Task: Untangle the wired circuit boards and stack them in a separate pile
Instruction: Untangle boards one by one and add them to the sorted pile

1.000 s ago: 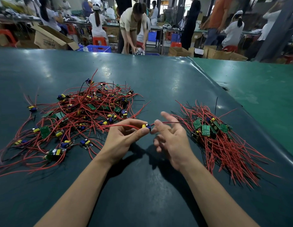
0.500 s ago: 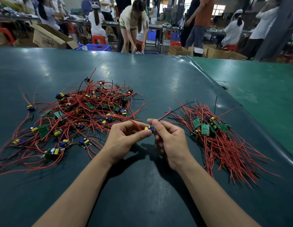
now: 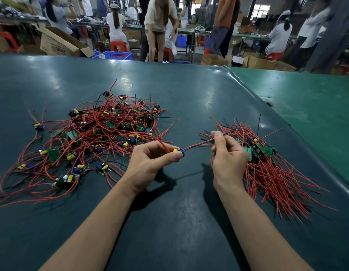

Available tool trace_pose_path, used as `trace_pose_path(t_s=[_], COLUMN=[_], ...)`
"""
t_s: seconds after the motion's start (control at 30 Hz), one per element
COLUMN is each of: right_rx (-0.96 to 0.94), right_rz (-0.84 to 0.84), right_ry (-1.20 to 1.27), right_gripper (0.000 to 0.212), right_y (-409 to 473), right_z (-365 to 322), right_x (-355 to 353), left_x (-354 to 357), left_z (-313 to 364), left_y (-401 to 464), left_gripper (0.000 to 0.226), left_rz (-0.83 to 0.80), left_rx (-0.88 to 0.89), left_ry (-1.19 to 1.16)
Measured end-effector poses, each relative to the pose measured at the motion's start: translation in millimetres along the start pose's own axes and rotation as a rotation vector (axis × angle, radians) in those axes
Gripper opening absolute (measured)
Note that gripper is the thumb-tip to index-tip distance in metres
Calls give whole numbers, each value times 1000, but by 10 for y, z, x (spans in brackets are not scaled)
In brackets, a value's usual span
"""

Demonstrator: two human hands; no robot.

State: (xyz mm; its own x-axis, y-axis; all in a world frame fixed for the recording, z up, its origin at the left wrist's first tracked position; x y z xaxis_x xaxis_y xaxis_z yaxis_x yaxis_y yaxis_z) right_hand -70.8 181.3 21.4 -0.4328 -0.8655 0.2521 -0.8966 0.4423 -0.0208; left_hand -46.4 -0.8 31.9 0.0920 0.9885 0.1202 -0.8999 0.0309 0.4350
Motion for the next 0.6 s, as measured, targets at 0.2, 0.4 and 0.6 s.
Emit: trace_pose_path(t_s=[0.2, 0.4, 0.6], right_rx=[-46, -74, -410], right_rz=[115, 251, -37], right_ry=[66, 160, -272], right_gripper=[31, 21, 15], right_y=[33, 96, -274], right_z=[-32, -162, -126], right_x=[-54, -202, 94], left_x=[-14, -214, -149], left_z=[-6, -73, -39], left_y=[3, 71, 89], left_gripper=[17, 12, 22], left_rz=[20, 288, 331], left_rx=[27, 3, 122], left_ry=[-11, -173, -170])
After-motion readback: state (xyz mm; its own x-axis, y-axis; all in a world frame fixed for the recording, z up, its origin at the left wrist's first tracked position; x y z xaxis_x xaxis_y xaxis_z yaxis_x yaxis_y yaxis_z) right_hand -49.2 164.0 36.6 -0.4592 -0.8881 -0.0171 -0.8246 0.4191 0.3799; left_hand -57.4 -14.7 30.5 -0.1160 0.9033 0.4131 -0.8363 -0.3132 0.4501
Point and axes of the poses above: each hand's wrist, its own y-axis towards the middle knuckle, its own x-axis out of the palm, z = x × y, the point moved 3 cm from there along y, towards the middle knuckle, and after that the axes turned 12 degrees about x, right-handed, at the moved point
